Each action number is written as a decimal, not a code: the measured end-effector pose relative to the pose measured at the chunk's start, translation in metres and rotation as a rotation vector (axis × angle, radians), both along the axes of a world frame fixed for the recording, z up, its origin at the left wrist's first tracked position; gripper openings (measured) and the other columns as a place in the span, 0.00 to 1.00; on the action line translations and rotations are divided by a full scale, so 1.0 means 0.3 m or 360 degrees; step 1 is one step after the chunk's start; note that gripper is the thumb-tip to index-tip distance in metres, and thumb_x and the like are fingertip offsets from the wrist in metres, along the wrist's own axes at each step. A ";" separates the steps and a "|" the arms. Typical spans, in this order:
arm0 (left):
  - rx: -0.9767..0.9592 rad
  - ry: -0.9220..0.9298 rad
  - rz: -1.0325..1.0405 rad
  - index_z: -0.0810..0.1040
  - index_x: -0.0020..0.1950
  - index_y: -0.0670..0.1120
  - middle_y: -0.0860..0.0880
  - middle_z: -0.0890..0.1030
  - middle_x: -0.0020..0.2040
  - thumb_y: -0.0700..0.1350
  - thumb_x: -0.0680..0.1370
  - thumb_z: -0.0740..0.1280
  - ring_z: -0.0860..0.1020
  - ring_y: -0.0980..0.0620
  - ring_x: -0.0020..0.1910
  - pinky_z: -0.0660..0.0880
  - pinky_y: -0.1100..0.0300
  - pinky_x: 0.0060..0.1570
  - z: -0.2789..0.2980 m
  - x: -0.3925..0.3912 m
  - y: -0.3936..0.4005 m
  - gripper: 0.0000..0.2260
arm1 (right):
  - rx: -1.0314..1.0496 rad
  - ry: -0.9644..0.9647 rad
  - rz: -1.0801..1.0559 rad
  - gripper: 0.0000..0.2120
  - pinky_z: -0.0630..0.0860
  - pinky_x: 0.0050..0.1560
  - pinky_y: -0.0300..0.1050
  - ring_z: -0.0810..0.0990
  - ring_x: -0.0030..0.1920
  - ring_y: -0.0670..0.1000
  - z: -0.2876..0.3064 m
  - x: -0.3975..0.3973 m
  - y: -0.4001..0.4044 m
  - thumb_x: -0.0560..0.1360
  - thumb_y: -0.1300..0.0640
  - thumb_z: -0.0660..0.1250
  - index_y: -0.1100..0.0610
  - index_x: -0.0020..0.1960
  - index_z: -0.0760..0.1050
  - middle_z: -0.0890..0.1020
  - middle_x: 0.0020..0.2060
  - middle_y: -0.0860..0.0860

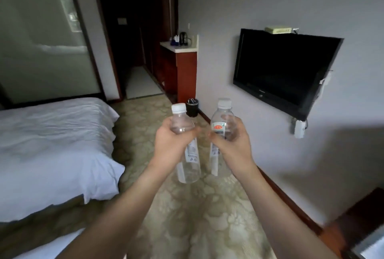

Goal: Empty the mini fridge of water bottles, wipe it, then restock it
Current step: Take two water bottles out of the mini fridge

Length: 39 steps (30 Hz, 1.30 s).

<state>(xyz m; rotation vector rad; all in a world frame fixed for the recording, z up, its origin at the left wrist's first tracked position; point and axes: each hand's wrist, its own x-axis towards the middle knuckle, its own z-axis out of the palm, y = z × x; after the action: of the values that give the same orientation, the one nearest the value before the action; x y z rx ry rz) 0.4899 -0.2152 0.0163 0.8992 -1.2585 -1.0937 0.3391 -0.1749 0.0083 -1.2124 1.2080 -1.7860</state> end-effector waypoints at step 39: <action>-0.0312 -0.0071 0.0450 0.78 0.46 0.54 0.52 0.82 0.40 0.45 0.67 0.75 0.82 0.57 0.40 0.77 0.67 0.42 0.004 -0.012 -2.198 0.11 | 0.0020 0.0310 0.0393 0.28 0.76 0.64 0.57 0.80 0.59 0.43 -0.020 -0.083 -2.392 0.63 0.43 0.77 0.40 0.61 0.73 0.81 0.56 0.39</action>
<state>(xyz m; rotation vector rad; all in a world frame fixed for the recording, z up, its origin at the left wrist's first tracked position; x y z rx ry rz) 0.4862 -0.8746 0.0175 0.9227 -1.2086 -0.7183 0.3141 -0.8925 0.0024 -1.4864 1.1179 -1.5051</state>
